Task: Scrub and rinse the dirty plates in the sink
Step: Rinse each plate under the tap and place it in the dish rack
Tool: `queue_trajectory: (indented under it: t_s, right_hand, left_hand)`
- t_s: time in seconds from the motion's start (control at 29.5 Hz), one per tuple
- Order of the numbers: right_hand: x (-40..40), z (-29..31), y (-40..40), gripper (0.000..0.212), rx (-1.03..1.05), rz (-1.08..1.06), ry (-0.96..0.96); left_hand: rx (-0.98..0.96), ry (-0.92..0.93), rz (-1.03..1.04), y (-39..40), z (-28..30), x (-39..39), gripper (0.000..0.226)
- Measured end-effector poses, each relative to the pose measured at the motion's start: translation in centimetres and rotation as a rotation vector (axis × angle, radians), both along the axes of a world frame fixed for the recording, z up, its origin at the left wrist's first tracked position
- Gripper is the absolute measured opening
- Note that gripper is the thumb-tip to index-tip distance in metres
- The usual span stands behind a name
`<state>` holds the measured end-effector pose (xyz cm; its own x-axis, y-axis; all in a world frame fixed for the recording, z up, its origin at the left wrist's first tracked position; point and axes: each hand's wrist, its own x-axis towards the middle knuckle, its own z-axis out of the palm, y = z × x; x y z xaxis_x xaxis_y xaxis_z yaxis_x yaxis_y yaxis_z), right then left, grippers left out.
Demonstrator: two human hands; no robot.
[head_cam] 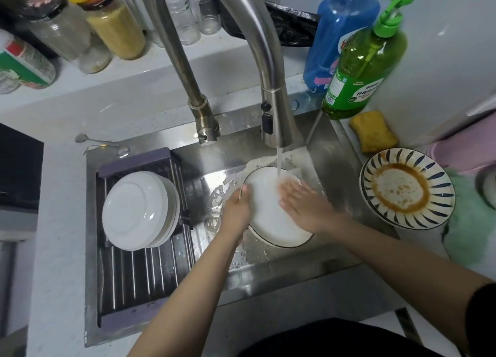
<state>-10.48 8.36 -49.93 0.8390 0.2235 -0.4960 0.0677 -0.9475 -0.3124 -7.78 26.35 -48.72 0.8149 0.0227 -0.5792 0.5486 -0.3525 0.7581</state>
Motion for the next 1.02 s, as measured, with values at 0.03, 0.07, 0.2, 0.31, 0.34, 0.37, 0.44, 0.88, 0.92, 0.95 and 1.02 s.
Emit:
queue_trajectory:
  t_s: [0.03, 0.07, 0.2, 0.31, 0.34, 0.37, 0.44, 0.88, 0.92, 0.95, 1.02]
  right_hand:
    - [0.6, -0.1, 1.5, 0.052, 0.136, -0.049, 0.015]
    - [0.8, 0.2, 3.0, 0.05, 0.283, -0.085, 0.033]
    - [-1.7, 3.1, 4.6, 0.045, 0.558, 0.001, 0.204]
    - [-3.3, 3.2, 0.5, 0.042, 0.42, 0.097, 0.156]
    - [-3.2, 2.6, -0.7, 0.048, 0.301, 0.101, 0.084]
    - [-2.8, 1.8, -1.5, 0.061, 0.172, 0.089, 0.018]
    - [-1.4, 0.5, -1.7, 0.091, 0.02, 0.086, -0.075]
    - [-3.0, 1.2, -1.6, 0.063, 0.226, 0.231, 0.009]
    - [-2.6, 0.6, -2.3, 0.076, 0.11, 0.2, -0.048]
    - [-1.9, 0.2, -2.2, 0.086, 0.02, 0.175, -0.07]
    - [-0.3, -0.6, -0.7, 0.087, -0.025, 0.088, -0.084]
  left_hand:
    - [0.0, 0.024, -0.011, -0.6, 0.1, -0.3, 0.055]
    - [0.0, 0.031, -0.002, -0.9, 0.2, -0.4, 0.054]
    - [-0.067, 0.011, 0.16, 0.3, 0.6, 1.2, 0.049]
    - [0.023, -0.048, 0.127, 1.9, 0.6, 2.0, 0.051]
    - [0.033, -0.063, 0.091, 1.9, 0.9, 1.9, 0.05]
    - [0.036, -0.059, 0.054, 1.7, 1.0, 1.6, 0.049]
    - [0.008, -0.017, 0.013, 0.9, 1.1, 0.9, 0.047]
    - [-0.045, 0.003, 0.118, 1.6, 0.0, 1.3, 0.04]
    - [-0.051, 0.014, 0.093, 1.4, 0.3, 1.2, 0.042]
    - [-0.061, 0.033, 0.069, 1.1, 0.4, 0.8, 0.044]
    - [-0.043, 0.041, 0.001, 0.2, 0.5, 0.1, 0.045]
